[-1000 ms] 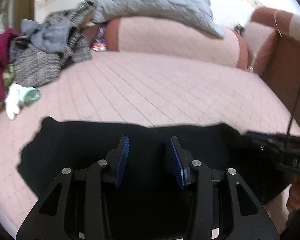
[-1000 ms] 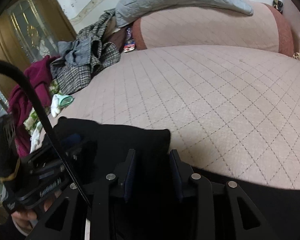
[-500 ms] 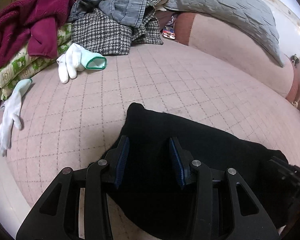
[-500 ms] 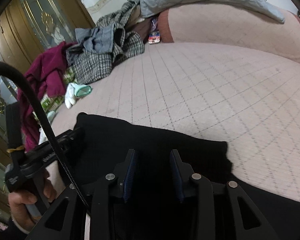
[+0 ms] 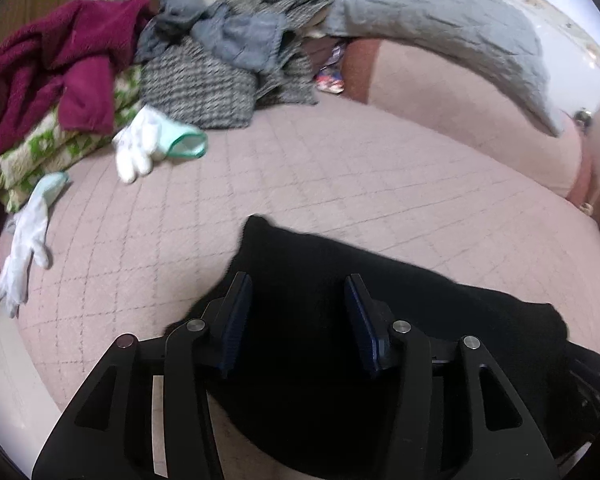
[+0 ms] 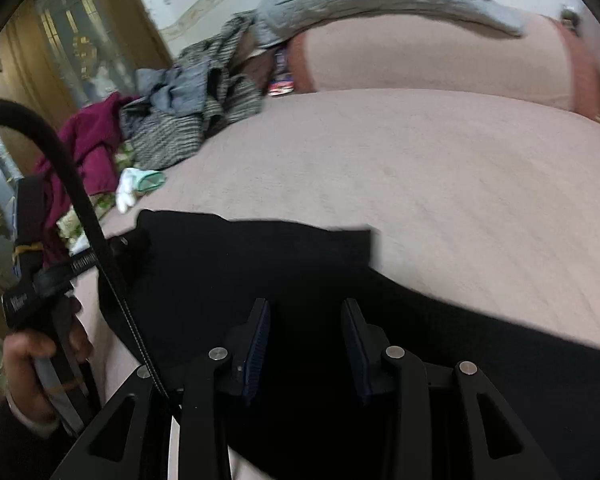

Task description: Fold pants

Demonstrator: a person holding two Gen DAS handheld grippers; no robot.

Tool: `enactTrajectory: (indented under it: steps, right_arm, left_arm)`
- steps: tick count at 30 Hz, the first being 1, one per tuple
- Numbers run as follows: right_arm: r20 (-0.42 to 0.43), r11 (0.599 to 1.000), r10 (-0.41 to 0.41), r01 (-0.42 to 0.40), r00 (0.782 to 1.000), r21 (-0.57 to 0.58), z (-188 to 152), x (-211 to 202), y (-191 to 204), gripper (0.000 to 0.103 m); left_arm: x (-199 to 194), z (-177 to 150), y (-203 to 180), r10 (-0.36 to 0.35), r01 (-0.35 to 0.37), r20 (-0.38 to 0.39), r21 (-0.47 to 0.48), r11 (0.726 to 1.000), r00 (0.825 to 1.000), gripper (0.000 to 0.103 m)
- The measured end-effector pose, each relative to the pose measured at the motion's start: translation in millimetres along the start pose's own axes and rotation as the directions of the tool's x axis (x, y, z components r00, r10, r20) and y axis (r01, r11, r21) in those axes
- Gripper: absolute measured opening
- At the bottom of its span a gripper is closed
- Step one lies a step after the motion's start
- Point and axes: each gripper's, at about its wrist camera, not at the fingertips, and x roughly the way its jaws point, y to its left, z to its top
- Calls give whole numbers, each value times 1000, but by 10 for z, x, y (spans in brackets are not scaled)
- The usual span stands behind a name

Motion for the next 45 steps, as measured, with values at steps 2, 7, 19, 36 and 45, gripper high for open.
enactTrajectory:
  steps: [2, 7, 19, 36, 45]
  right_arm:
    - [-1, 998, -59, 59, 998, 26, -77, -156, -187, 45]
    - [38, 989, -67, 61, 997, 133, -300, -639, -724, 45]
    - [43, 956, -182, 167, 982, 240, -492, -1210, -1095, 45]
    - [-30, 905, -217, 212, 976, 369, -1019, -1785, -1252, 46]
    - [3, 865, -229, 202, 973, 459, -1227, -1981, -1611, 46]
  left_arm:
    - [-85, -11, -105, -44, 44, 20, 27, 999, 999, 48]
    - [-204, -123, -561, -151, 152, -22, 165, 974, 988, 48]
    - [-286, -440, -1481, -381, 450, -259, 316, 835, 888, 48]
    - [-320, -531, -1956, -457, 571, -357, 355, 740, 814, 48]
    - [-242, -612, -2865, -549, 730, -496, 327, 600, 673, 58]
